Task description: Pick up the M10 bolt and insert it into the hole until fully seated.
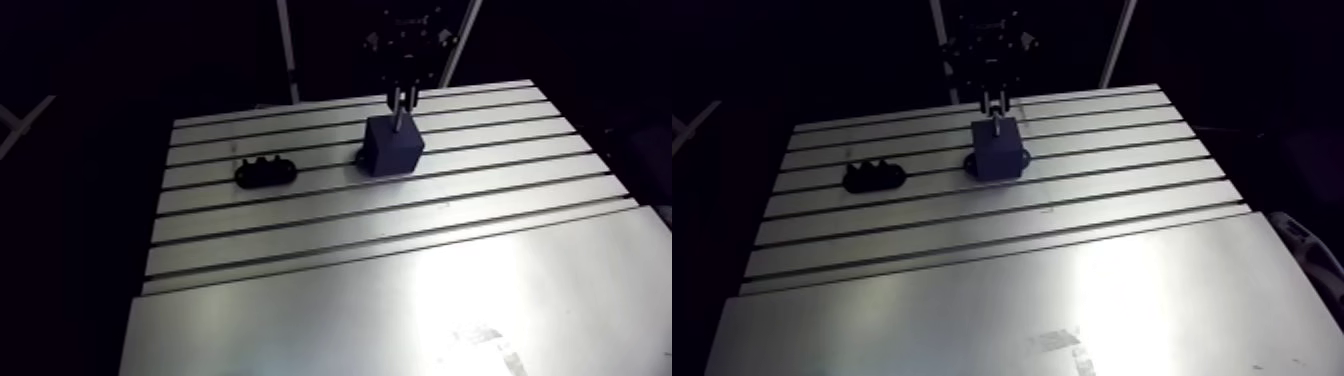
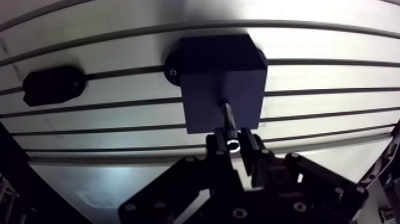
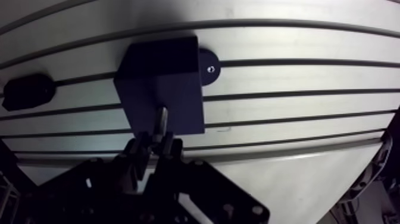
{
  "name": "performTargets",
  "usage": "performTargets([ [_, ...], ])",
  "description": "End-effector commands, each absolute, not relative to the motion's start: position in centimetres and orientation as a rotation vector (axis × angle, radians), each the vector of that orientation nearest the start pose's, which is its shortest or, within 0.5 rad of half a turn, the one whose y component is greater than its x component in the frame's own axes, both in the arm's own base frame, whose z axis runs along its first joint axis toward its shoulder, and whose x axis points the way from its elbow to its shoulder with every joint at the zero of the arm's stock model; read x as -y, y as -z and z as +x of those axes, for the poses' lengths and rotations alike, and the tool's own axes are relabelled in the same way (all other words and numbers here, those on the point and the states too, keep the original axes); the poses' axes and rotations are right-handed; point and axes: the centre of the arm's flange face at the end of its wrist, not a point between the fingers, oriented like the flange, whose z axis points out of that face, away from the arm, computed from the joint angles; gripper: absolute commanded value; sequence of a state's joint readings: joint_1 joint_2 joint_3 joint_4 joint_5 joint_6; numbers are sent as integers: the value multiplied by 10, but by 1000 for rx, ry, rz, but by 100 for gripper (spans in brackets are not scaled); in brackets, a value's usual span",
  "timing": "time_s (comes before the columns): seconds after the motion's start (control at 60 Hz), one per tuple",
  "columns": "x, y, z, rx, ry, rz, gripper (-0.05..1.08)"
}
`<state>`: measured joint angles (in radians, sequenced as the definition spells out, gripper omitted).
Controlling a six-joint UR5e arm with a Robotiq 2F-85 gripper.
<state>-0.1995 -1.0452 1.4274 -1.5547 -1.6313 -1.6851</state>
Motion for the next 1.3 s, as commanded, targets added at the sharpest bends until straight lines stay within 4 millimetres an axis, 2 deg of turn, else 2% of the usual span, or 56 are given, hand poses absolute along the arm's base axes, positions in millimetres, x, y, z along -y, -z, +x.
performTargets([
  [0.017, 0, -252, -642, -2734, 5, 100, 108],
  [1.133, 1, -247, -639, -2724, 7, 101, 108],
  [1.2, 0, -248, -640, -2732, 5, 102, 105],
  [1.3, 0, -249, -643, -2755, 1, 99, 94],
])
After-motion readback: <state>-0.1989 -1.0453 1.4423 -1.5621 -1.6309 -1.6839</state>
